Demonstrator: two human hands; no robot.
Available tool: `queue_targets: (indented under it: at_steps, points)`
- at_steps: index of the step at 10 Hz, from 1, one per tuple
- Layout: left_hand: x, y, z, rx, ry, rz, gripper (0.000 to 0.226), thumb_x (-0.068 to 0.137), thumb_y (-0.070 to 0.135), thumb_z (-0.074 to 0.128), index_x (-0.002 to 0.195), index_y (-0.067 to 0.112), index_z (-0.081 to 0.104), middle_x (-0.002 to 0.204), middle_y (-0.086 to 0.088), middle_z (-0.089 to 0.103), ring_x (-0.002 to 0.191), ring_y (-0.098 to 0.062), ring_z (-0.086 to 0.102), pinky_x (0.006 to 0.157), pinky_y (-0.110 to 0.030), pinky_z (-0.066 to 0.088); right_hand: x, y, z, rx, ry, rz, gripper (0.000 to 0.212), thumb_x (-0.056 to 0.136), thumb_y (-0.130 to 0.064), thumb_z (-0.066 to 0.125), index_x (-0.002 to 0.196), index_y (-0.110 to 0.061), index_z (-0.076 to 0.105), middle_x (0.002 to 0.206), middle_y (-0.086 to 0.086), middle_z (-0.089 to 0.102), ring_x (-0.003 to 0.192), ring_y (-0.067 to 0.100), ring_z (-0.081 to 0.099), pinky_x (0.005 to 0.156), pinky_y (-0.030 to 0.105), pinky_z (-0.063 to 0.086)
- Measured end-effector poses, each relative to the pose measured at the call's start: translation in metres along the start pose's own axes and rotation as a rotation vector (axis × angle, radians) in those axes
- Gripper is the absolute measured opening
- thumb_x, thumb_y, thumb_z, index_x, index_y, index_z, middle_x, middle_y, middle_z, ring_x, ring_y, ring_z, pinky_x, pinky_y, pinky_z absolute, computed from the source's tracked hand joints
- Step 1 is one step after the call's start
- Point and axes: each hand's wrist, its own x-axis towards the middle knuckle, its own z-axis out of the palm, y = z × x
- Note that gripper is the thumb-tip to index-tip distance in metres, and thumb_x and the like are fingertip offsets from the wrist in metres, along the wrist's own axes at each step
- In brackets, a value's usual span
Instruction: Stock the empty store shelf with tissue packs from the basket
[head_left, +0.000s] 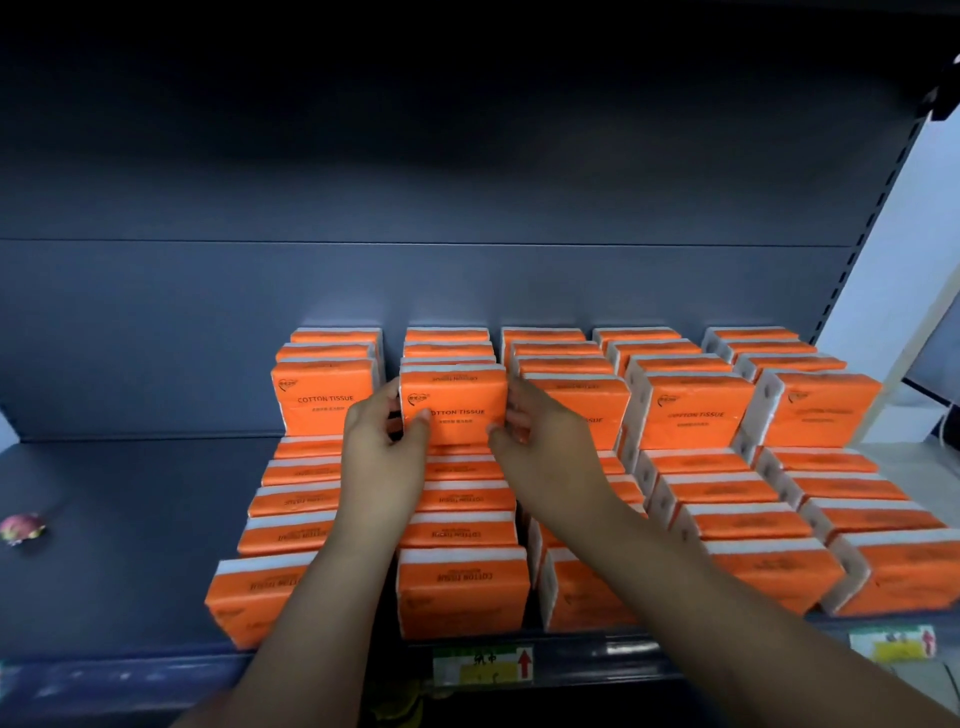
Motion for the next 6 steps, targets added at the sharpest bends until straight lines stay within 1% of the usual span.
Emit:
queue_targets:
  at_steps: [1,2,3,4,5,6]
  points:
    - [-0.001,0.003,0.001,-0.042,-0.024,-0.056,0.041,0.09,0.043,0.061,0.131,0.042,0.065,0.129,0.008,0.067,0.125,-0.014,0.061,0.108,-0.046,0.05,0.001,0.004,0.002,0.002,-0.009,0.043,0.043,0.095,-0.012,0.06,0.136,-0.026,0.06,0.117,-0.013,0.071,0.108,0.004,0.064,0.093,0.024,0.053]
    - [-0.004,0.007,0.003,-0.123,0.01,-0.12,0.033,0.099,0.019,0.065,0.13,0.03,0.064,0.122,0.009,0.068,0.116,-0.008,0.062,0.106,-0.042,0.051,0.001,0.007,0.006,0.004,-0.006,0.072,0.042,0.094,-0.011,0.06,0.132,-0.028,0.062,0.112,-0.011,0.073,0.104,0.009,0.068,0.093,0.032,0.057]
    - [-0.006,0.008,0.005,-0.158,0.045,-0.156,0.031,0.099,0.012,0.064,0.127,0.025,0.061,0.117,0.011,0.068,0.112,-0.004,0.063,0.106,-0.039,0.05,0.0,0.007,0.008,-0.004,-0.014,0.067,0.045,0.091,-0.011,0.06,0.131,-0.031,0.061,0.107,-0.008,0.073,0.099,0.015,0.069,0.089,0.037,0.058]
    - [-0.008,0.006,0.004,-0.146,0.061,-0.169,0.029,0.099,0.012,0.063,0.124,0.026,0.062,0.116,0.011,0.069,0.111,-0.005,0.063,0.106,-0.037,0.05,-0.001,0.01,0.008,-0.002,-0.036,0.078,0.037,0.092,-0.014,0.059,0.125,-0.03,0.062,0.105,-0.008,0.073,0.098,0.016,0.069,0.087,0.037,0.059]
    - [-0.01,0.009,0.001,-0.111,0.051,-0.171,0.032,0.1,0.012,0.062,0.13,0.024,0.061,0.119,0.014,0.067,0.113,-0.003,0.062,0.106,-0.033,0.048,-0.001,0.006,0.007,-0.052,-0.057,0.148,0.01,0.093,-0.02,0.058,0.1,-0.021,0.065,0.09,-0.002,0.072,0.084,0.014,0.069,0.079,0.04,0.059]
    - [-0.02,0.006,-0.005,-0.087,0.107,-0.153,0.035,0.101,0.014,0.062,0.135,0.022,0.061,0.12,0.018,0.065,0.116,-0.002,0.06,0.108,-0.032,0.046,-0.015,0.001,-0.009,-0.183,0.09,0.2,0.02,0.094,-0.023,0.058,0.079,-0.01,0.062,0.071,0.0,0.067,0.069,0.016,0.062,0.065,0.032,0.048]
